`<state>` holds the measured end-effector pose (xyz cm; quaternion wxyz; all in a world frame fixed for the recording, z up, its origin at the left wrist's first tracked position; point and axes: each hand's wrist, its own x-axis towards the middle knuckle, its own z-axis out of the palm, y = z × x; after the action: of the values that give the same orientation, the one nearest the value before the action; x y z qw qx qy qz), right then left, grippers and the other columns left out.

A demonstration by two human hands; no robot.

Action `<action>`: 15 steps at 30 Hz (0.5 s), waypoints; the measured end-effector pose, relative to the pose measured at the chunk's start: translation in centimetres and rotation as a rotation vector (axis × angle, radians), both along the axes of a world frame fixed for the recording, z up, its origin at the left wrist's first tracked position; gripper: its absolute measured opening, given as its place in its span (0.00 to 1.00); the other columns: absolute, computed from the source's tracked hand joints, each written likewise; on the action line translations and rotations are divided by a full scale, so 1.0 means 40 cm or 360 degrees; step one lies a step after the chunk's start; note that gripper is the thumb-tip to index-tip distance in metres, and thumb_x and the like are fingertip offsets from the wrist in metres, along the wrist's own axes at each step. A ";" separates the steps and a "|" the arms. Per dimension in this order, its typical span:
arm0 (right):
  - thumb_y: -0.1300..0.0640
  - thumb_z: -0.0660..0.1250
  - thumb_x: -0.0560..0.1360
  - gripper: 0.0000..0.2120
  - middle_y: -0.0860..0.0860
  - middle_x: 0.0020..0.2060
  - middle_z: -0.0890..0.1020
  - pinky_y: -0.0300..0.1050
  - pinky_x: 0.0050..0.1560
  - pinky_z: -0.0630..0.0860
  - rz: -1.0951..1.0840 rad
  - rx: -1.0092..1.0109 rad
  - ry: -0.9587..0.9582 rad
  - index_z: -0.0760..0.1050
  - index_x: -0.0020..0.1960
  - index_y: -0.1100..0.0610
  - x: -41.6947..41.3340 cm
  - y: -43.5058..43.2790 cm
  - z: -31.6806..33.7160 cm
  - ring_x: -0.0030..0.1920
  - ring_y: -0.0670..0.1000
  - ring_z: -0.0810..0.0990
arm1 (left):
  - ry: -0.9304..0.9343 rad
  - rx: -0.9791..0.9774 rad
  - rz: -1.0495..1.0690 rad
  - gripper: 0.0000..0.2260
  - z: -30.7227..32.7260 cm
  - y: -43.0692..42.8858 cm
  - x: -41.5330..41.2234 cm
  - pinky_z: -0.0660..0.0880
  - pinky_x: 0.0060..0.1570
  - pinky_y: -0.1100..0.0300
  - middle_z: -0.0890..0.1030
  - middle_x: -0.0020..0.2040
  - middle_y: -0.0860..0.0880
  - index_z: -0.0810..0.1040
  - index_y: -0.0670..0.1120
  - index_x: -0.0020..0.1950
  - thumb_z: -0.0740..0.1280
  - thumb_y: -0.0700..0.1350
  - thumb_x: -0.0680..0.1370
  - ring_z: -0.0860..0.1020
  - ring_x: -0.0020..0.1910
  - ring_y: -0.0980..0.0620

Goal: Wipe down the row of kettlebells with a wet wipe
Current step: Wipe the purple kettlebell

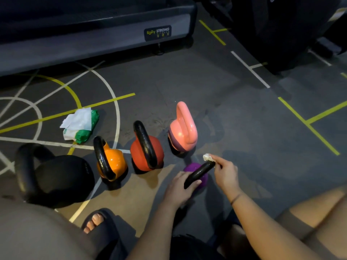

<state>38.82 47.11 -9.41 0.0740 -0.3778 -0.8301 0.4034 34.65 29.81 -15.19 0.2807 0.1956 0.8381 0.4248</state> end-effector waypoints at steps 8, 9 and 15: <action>0.66 0.62 0.77 0.20 0.55 0.57 0.84 0.35 0.58 0.70 -0.0172 -0.0035 -0.0052 0.83 0.61 0.49 0.001 0.007 -0.030 0.59 0.54 0.81 | -0.0385 -0.0012 -0.0150 0.13 0.008 0.004 -0.016 0.73 0.61 0.52 0.81 0.56 0.52 0.72 0.57 0.61 0.63 0.61 0.81 0.78 0.57 0.51; 0.68 0.61 0.76 0.21 0.54 0.57 0.84 0.34 0.61 0.70 -0.0152 0.0021 -0.0027 0.83 0.61 0.49 0.003 -0.005 -0.022 0.59 0.53 0.81 | -0.0400 -0.0006 -0.0139 0.12 0.013 0.007 -0.016 0.73 0.60 0.52 0.80 0.55 0.51 0.71 0.56 0.60 0.63 0.61 0.81 0.78 0.56 0.50; 0.78 0.60 0.71 0.24 0.52 0.59 0.83 0.20 0.66 0.56 0.0196 0.0327 0.0158 0.85 0.56 0.59 0.004 -0.082 -0.020 0.66 0.48 0.76 | -0.0419 0.0055 -0.0129 0.16 0.028 0.022 -0.026 0.72 0.63 0.50 0.79 0.60 0.50 0.71 0.55 0.64 0.63 0.61 0.80 0.77 0.60 0.49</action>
<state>38.96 43.83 -10.20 0.1284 -0.2962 -0.8840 0.3382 33.59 30.71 -14.06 0.4016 0.1766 0.7781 0.4495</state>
